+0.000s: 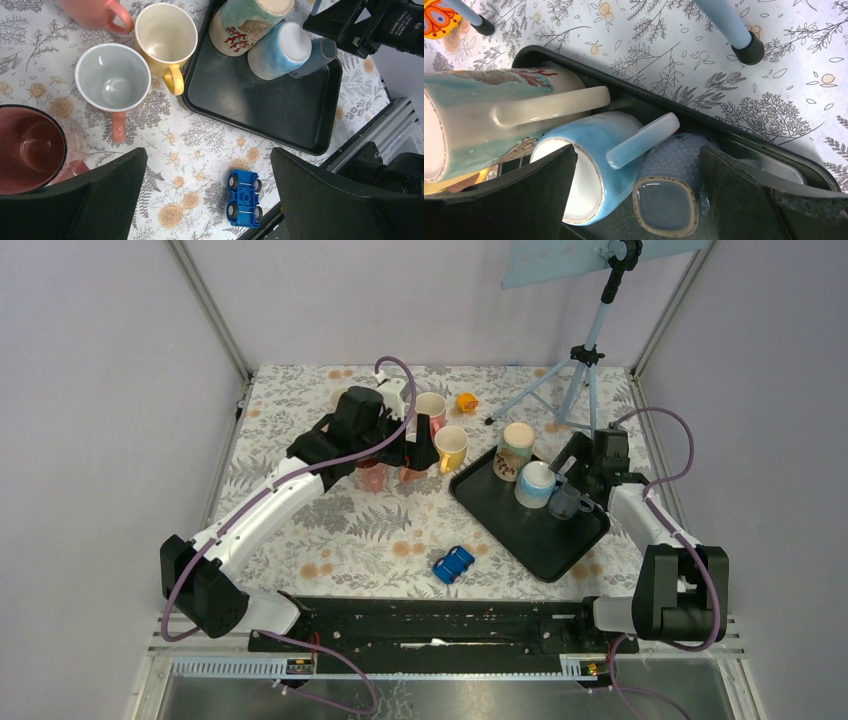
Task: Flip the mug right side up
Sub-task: Move the cup to the tray.
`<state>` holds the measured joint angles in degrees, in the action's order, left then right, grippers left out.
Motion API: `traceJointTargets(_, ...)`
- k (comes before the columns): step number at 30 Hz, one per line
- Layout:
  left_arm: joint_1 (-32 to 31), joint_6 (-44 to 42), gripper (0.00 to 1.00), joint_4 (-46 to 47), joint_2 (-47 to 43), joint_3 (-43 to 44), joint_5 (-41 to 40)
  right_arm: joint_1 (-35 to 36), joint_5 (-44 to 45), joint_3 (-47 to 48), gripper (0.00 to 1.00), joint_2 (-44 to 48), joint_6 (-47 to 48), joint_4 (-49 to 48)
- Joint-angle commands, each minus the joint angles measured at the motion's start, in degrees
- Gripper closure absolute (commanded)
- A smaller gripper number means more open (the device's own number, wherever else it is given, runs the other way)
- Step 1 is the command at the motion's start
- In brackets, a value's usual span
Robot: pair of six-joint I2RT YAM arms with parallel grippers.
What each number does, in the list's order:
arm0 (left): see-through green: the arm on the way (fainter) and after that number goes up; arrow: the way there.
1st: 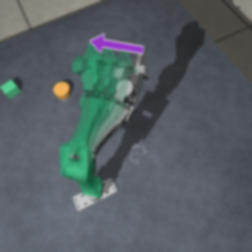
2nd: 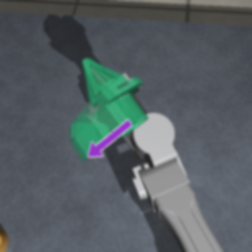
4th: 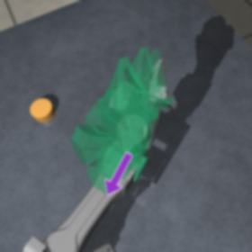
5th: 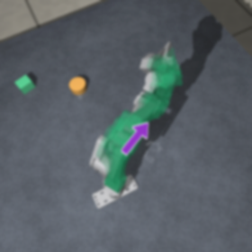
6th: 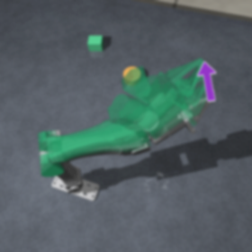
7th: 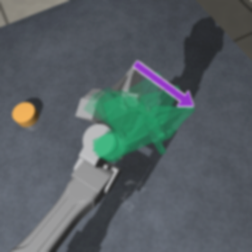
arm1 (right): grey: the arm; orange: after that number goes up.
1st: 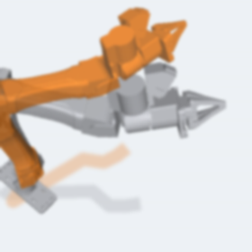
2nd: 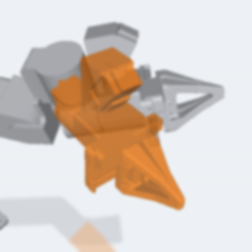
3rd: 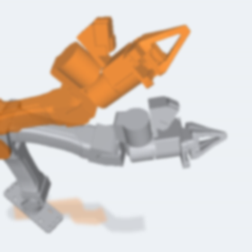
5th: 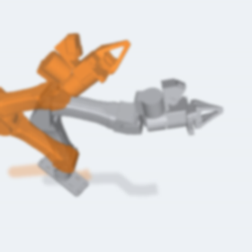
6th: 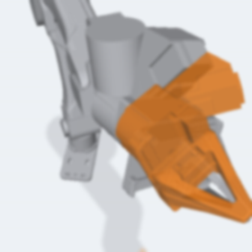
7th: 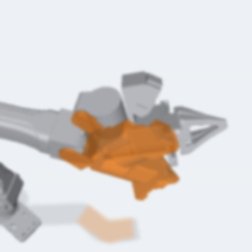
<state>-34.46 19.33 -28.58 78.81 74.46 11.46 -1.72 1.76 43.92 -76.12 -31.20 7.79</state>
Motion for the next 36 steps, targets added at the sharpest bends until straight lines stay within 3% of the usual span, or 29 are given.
traceJointTargets(1,-0.27,-0.17,0.01,3.18,-2.46,-0.58,0.76,-0.13,-4.66,-2.10,0.00,2.51,-1.91,-1.33)
traceJointTargets(16,-0.61,0.08,0.01,3.80,-2.43,-1.11,0.67,1.38,-9.36,-11.94,0.00,17.22,-9.00,4.09)
traceJointTargets(28,-0.85,0.44,0.01,3.84,-2.01,-1.20,0.23,20.09,2.84,-13.29,0.00,19.20,-15.82,10.45)
traceJointTargets(36,-1.01,0.70,0.01,4.39,-1.73,-1.66,0.45,29.81,12.25,-8.67,0.00,14.26,-11.54,14.66)
